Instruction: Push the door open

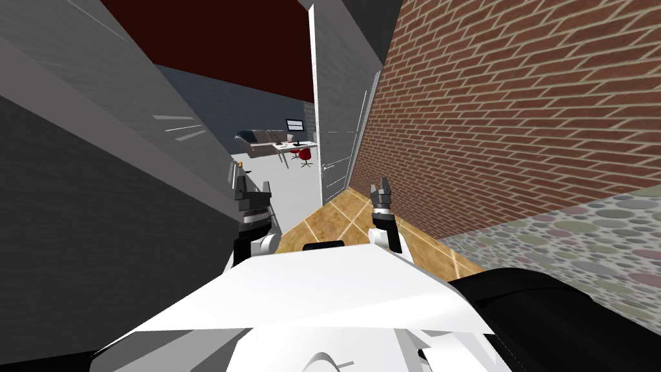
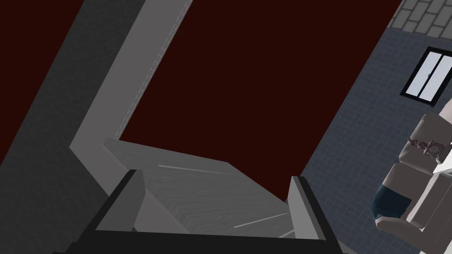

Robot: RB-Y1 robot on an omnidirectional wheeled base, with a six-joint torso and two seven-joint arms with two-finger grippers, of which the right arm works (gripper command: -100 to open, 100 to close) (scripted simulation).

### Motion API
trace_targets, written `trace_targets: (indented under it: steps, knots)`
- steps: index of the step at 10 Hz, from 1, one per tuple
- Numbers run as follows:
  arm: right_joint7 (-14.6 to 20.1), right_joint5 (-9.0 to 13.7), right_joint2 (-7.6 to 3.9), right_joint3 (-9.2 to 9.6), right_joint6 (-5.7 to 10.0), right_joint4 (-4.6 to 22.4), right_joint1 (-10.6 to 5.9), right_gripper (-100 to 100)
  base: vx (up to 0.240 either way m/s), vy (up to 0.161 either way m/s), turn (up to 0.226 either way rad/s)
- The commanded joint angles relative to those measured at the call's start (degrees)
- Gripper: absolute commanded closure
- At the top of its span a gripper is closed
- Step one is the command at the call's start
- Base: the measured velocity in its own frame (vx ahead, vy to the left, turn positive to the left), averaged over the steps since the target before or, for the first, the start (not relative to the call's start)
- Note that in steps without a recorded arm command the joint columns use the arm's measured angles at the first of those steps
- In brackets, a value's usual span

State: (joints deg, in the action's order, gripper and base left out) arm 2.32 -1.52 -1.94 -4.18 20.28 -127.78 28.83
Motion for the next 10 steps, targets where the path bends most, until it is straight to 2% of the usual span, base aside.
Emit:
trace_targets:
  steps: [1,5,10]
  knots:
    - [0.53,0.52,-0.94,0.79,0.23,2.31,-1.33,-100,0.047,-0.023,0.107]
    - [1.52,1.49,-2.65,2.27,0.66,6.61,-3.80,-100,0.075,-0.038,0.075]
    - [3.35,3.29,-5.78,5.00,1.46,14.59,-8.39,-100,0.081,-0.041,0.102]
